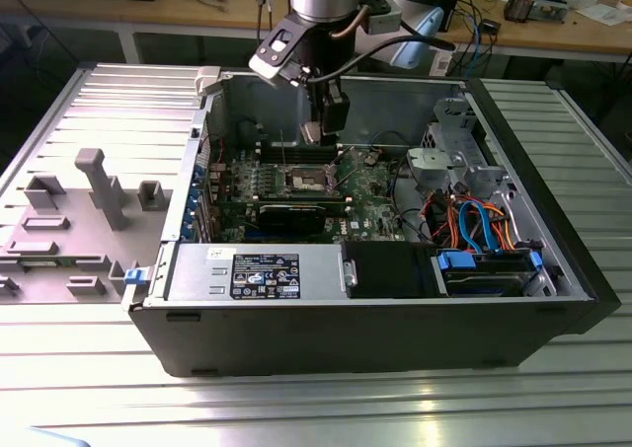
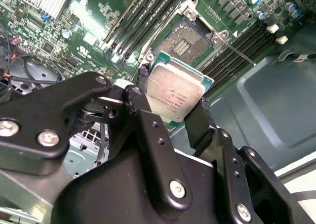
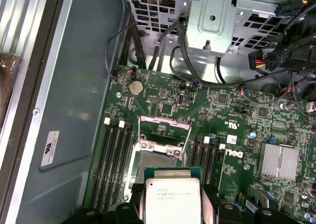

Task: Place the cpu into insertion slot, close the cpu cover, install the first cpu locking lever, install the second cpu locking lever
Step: 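Place the cpu into insertion slot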

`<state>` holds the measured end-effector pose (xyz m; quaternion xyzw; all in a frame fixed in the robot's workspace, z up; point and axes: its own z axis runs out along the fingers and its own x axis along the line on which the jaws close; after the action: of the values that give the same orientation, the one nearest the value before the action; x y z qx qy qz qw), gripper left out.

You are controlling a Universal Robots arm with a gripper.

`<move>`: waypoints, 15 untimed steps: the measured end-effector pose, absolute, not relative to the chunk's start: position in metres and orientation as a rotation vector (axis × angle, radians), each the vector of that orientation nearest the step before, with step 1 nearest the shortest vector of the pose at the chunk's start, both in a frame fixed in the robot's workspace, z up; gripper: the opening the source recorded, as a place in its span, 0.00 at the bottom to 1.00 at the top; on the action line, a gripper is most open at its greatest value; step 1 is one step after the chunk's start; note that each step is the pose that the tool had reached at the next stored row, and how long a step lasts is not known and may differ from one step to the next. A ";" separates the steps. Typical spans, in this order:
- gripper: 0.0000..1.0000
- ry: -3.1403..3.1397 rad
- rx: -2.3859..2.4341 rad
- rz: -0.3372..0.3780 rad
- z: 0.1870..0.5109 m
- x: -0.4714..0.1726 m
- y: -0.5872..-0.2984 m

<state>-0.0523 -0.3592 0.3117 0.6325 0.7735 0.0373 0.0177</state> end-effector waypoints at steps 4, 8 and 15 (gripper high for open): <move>0.55 2.367 2.013 0.110 0.309 -0.052 -0.359; 0.55 2.327 2.058 0.109 0.307 -0.052 -0.359; 0.55 2.328 2.059 0.109 0.306 -0.052 -0.359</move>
<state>-0.0523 -0.3592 0.3064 0.6620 0.7485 0.0350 0.0162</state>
